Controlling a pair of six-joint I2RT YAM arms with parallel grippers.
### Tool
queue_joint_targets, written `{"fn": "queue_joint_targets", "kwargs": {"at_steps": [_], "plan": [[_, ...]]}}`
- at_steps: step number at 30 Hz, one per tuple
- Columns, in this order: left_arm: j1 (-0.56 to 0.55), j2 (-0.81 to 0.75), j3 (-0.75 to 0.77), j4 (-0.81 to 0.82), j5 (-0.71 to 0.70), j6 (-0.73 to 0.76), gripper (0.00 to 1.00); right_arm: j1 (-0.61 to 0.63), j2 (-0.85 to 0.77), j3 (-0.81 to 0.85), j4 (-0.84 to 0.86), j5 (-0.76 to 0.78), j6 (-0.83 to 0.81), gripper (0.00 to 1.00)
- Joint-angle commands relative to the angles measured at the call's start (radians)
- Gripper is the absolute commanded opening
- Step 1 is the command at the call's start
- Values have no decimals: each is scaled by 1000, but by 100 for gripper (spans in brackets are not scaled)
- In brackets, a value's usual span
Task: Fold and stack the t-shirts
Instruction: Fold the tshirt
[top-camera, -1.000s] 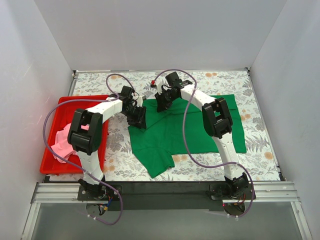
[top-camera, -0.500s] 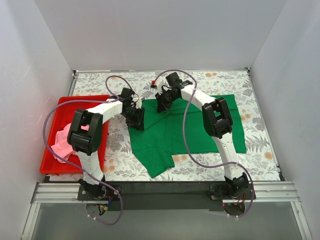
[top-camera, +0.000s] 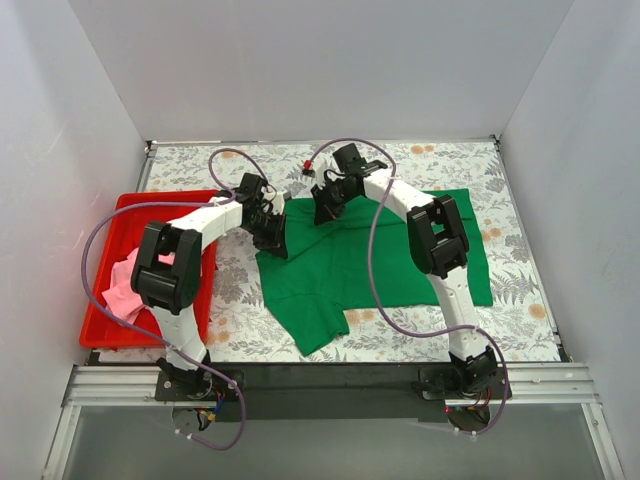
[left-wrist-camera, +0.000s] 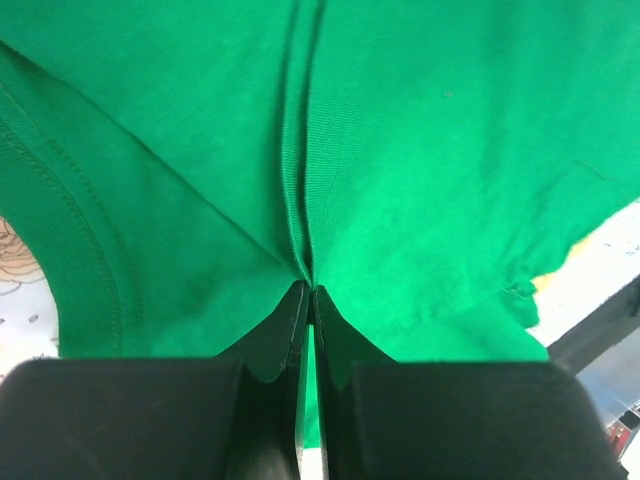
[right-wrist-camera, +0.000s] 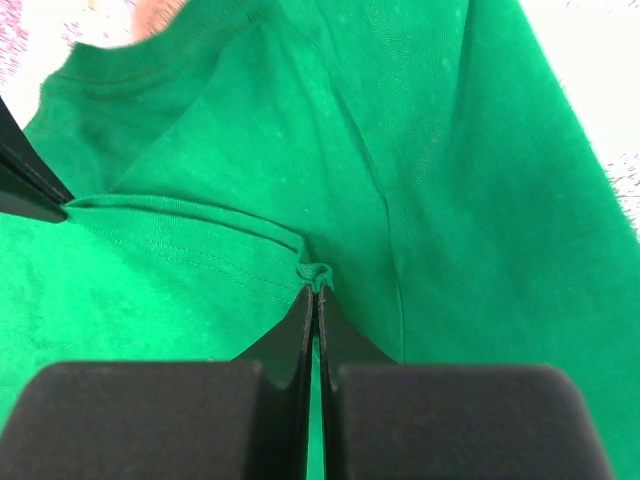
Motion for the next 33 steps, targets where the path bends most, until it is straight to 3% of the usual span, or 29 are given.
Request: {"fn": "queue_joint_targets", "kwargs": {"at_steps": [1, 16, 33], "plan": [[-5, -97, 10, -13, 52, 20, 0, 0, -98, -13, 15, -33, -11, 1], [-37, -149, -2, -67, 136, 41, 0, -17, -177, -94, 9, -33, -41, 1], [-56, -134, -36, -84, 131, 60, 0, -18, -220, -191, -3, -39, -80, 1]]}}
